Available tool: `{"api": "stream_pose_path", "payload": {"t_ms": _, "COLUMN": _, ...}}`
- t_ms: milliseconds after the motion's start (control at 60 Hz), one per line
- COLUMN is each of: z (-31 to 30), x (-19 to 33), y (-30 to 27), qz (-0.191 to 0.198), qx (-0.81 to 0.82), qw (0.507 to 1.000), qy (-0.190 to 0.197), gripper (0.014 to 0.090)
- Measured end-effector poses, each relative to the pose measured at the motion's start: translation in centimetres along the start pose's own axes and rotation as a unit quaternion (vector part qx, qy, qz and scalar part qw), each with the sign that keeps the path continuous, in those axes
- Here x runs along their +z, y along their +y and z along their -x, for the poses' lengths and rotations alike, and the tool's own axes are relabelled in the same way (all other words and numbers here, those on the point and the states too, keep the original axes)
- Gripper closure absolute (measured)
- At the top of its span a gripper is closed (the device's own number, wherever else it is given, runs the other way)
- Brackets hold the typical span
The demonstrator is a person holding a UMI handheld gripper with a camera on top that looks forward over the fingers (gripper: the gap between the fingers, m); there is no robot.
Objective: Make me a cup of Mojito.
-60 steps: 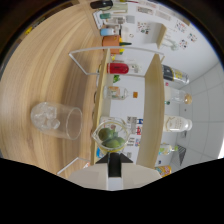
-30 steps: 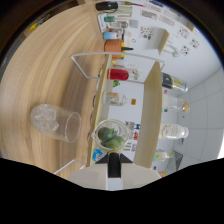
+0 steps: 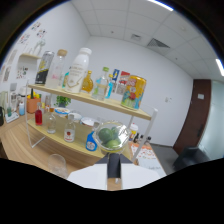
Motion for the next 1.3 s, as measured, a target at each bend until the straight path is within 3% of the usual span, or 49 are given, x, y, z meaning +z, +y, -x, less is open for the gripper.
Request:
{"api": "stream_pose_path", "payload": {"t_ms": 283, "z": -2.3, "x": 2.7, "y": 16.6, "qz": 0.172, "qx": 0.154, "qw": 0.972, "qy": -0.033, "gripper": 0.0895}}
{"api": "stream_pose_path", "payload": {"t_ms": 417, "z": -2.2, "x": 3.0, "y": 22.1, "qz": 0.229, "qx": 0.166, "qw": 0.958, "qy": -0.038, "gripper": 0.0897}}
{"api": "stream_pose_path", "payload": {"t_ms": 550, "z": -1.6, "x": 3.0, "y": 25.4, "qz": 0.259, "qx": 0.168, "qw": 0.950, "qy": -0.046, "gripper": 0.0895}}
{"api": "stream_pose_path", "payload": {"t_ms": 833, "z": -1.5, "x": 3.2, "y": 26.0, "qz": 0.254, "qx": 0.130, "qw": 0.957, "qy": -0.054, "gripper": 0.0866}}
{"api": "stream_pose_path", "payload": {"t_ms": 883, "z": -1.9, "x": 3.0, "y": 25.9, "qz": 0.252, "qx": 0.132, "qw": 0.957, "qy": -0.046, "gripper": 0.0668}}
{"api": "stream_pose_path", "payload": {"t_ms": 900, "z": -2.1, "x": 3.0, "y": 25.8, "qz": 0.251, "qx": 0.134, "qw": 0.958, "qy": -0.043, "gripper": 0.0521}}
{"api": "stream_pose_path", "payload": {"t_ms": 950, "z": -2.3, "x": 2.7, "y": 25.5, "qz": 0.249, "qx": 0.140, "qw": 0.958, "qy": -0.036, "gripper": 0.0281}}
{"api": "stream_pose_path", "payload": {"t_ms": 983, "z": -2.7, "x": 2.3, "y": 25.2, "qz": 0.250, "qx": 0.141, "qw": 0.957, "qy": -0.031, "gripper": 0.0204}}
{"api": "stream_pose_path", "payload": {"t_ms": 1117, "z": -4.2, "x": 1.1, "y": 21.9, "qz": 0.215, "qx": 0.116, "qw": 0.970, "qy": -0.001, "gripper": 0.0190}}
{"api": "stream_pose_path", "payload": {"t_ms": 1300, "z": -1.7, "x": -1.7, "y": 14.0, "qz": 0.158, "qx": 0.130, "qw": 0.979, "qy": -0.010, "gripper": 0.0190}}
